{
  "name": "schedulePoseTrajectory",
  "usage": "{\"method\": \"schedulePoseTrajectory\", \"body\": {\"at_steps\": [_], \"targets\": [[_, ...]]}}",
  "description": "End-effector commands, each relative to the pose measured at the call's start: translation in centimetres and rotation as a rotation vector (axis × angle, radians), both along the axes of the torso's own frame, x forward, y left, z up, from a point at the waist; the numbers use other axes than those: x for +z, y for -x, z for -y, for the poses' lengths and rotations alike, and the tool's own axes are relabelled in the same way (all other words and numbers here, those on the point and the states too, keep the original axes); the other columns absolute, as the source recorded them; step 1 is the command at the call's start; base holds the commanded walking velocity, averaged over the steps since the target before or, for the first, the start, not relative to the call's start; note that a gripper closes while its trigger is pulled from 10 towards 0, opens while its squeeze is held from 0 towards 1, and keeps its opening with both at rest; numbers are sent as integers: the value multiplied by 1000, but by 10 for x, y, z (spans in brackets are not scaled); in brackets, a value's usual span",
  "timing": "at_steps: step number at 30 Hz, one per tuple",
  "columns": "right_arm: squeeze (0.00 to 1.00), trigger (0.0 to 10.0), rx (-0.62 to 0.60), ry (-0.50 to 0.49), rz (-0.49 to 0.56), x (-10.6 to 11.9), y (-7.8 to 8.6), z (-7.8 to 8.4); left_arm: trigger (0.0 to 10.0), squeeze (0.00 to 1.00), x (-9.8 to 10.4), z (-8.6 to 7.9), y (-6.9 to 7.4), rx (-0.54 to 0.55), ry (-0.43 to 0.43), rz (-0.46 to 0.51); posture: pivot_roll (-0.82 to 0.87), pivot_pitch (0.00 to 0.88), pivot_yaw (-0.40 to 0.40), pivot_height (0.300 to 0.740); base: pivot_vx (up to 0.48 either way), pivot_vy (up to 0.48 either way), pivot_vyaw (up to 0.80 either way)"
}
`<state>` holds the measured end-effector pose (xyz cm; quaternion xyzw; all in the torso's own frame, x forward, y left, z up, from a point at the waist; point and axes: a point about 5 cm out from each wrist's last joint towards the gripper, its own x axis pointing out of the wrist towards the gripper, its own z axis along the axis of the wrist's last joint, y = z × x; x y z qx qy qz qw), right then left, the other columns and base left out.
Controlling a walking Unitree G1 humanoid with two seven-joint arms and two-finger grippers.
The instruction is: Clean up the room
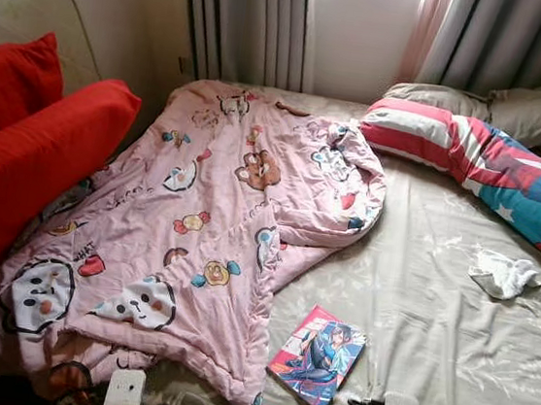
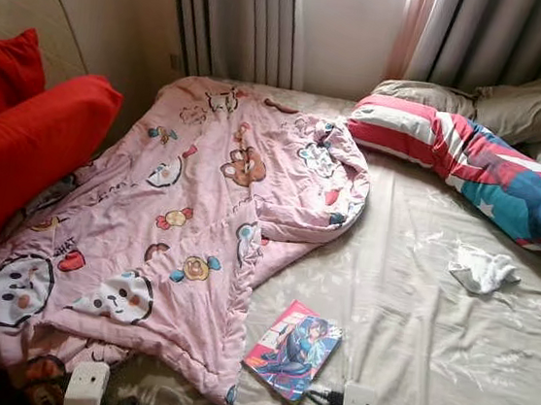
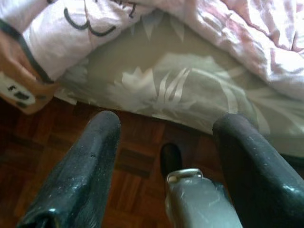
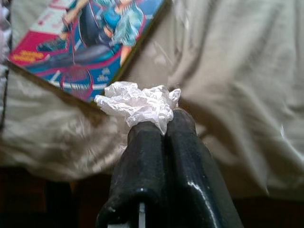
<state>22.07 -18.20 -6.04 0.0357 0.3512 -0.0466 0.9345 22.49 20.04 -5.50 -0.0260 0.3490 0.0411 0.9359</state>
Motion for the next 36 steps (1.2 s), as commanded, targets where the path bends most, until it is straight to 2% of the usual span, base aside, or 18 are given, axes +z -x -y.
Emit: {"method": "schedulePoseTrajectory", "body": {"at_steps": [1,7,11,23,36], "targets": [[0,10000,20,-6,-39,-6,9,-4,10000,0,-8,-4,13,-1,-18,-61,-17,131,36,740,0,0,0],[0,10000,81,13,-46,-8,11,-10,10000,0,-11,-8,18,3,-30,-81,-17,129,42,740,0,249,0],[0,10000,78,9,-60,-10,13,-12,10000,0,-11,-10,19,5,-35,-87,-7,119,39,740,0,480,773],[0,10000,100,8,-97,-15,22,-9,10000,0,-14,-13,25,12,-45,-110,10,82,36,740,0,480,170],[0,10000,73,16,-143,-22,46,17,10000,0,-16,-14,28,20,-44,-125,17,76,31,740,0,480,800]]}}
